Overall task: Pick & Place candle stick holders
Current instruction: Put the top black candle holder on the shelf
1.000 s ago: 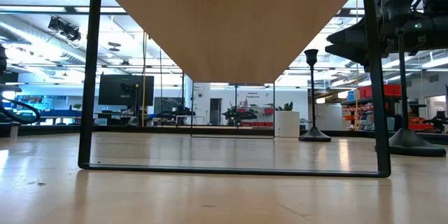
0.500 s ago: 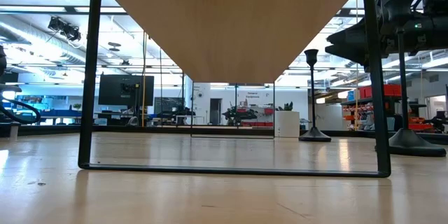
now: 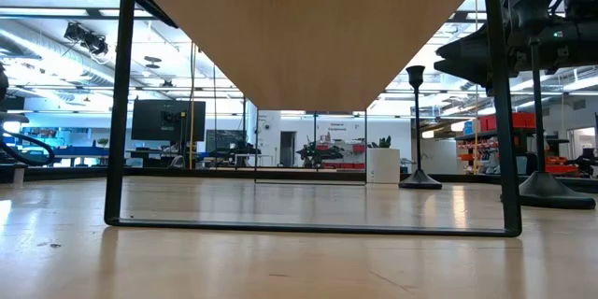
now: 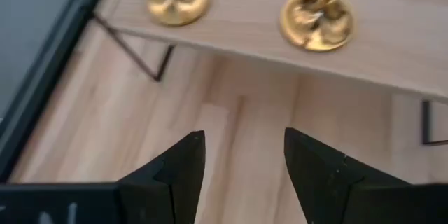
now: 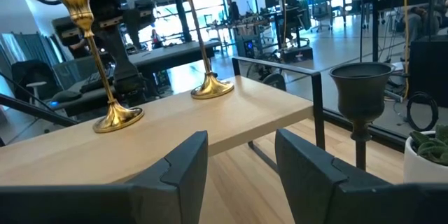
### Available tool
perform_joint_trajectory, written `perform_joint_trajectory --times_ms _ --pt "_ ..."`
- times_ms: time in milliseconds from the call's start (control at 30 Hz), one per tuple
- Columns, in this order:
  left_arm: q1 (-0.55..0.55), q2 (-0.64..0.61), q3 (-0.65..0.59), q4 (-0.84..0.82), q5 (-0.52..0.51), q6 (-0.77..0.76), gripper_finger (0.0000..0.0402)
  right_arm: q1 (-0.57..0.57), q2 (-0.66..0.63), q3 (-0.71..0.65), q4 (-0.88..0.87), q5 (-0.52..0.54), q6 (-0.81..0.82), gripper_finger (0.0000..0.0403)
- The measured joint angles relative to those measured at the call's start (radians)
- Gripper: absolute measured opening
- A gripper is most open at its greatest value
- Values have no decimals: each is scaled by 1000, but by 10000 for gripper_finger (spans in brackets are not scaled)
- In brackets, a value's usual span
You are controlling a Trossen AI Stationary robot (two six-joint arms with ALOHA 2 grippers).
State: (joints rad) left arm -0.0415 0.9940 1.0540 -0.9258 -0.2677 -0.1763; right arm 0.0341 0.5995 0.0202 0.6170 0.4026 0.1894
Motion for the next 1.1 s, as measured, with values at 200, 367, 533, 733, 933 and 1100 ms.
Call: perform_joint_trajectory --times_ms 200,367,533,733,933,1100 --pt "-32 -108 -120 66 -51 -24 197 0 0 0 0 0 0 169" --pt "-34 -194 -266 203 -46 -45 197 0 0 0 0 0 -2 169" --pt "-35 -250 -389 296 -106 -49 197 0 0 0 1 0 -15 169" --pt "-35 -264 -521 455 -125 -68 197 0 0 0 20 0 -13 169" --pt "-35 -262 -639 601 -145 -67 197 0 0 0 96 0 -8 169" --pt "-35 -262 -684 646 -170 -70 197 0 0 0 100 0 -1 169"
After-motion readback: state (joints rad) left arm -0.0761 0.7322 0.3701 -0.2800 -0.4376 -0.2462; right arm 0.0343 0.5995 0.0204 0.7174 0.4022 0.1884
